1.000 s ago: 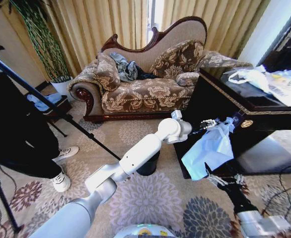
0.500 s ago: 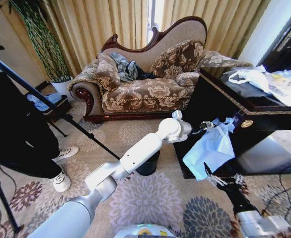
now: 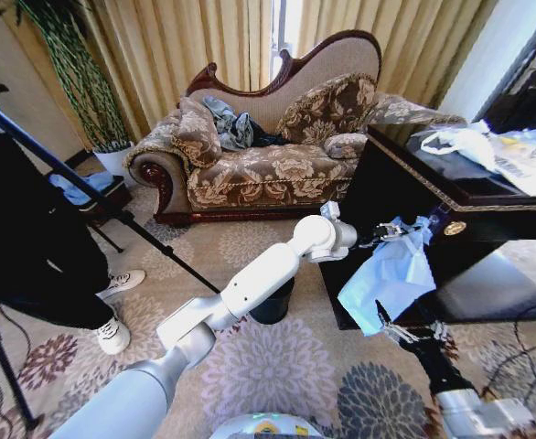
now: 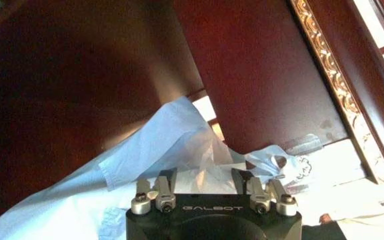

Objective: Place a garbage bag over the trash bin.

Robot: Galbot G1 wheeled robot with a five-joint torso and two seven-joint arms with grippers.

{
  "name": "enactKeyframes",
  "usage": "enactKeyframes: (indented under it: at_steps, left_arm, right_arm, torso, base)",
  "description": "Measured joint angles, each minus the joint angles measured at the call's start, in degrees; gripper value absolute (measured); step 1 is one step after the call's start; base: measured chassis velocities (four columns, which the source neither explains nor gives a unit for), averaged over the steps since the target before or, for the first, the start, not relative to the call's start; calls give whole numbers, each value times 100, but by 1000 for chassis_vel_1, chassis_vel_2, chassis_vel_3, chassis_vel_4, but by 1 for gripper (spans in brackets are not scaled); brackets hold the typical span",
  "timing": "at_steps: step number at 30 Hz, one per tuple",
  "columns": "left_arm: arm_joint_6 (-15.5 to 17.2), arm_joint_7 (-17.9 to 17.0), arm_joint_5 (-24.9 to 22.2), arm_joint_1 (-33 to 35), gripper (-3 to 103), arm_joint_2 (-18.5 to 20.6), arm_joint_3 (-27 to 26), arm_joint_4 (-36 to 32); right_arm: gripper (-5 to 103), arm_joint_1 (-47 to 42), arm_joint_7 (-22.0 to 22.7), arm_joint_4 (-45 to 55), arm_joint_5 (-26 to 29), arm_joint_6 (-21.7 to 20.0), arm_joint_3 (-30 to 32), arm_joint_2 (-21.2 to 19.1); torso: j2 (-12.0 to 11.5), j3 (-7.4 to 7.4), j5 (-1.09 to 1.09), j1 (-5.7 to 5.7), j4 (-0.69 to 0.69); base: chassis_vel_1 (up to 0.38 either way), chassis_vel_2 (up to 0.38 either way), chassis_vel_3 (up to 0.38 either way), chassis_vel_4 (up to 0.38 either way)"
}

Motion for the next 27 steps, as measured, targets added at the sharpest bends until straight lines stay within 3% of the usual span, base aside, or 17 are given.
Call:
enactKeyframes:
  at_steps: [5,11,14,16,27]
  left_arm:
    - [-12,53,-36,-1,45,1,10,45]
    - [17,274,-33,-7,18,2,29,190]
    - [6,362,5,-11,12,2,31,204]
    - [2,424,36,-11,3,2,37,207]
    - [-15,519,139,34,0,2,-29,196]
  right_arm:
    - [100,-12,0,16,0,1,0,9]
    - [100,-35,-9,45,-2,7,0,31]
    - [100,-50,-11,48,-2,19,2,39]
    - [100,-56,-15,44,-4,37,3,50]
    - [100,-48,-16,20,-4,49,2,59]
  torso:
    - [0,0,0,0,0]
    - [0,0,0,0,0]
    - [0,0,0,0,0]
    - [0,0,0,0,0]
    - [0,0,0,0,0]
  base:
    - [0,0,0,0]
    - [0,0,0,0]
    - [0,0,0,0]
    - [0,0,0,0]
    - [0,0,0,0]
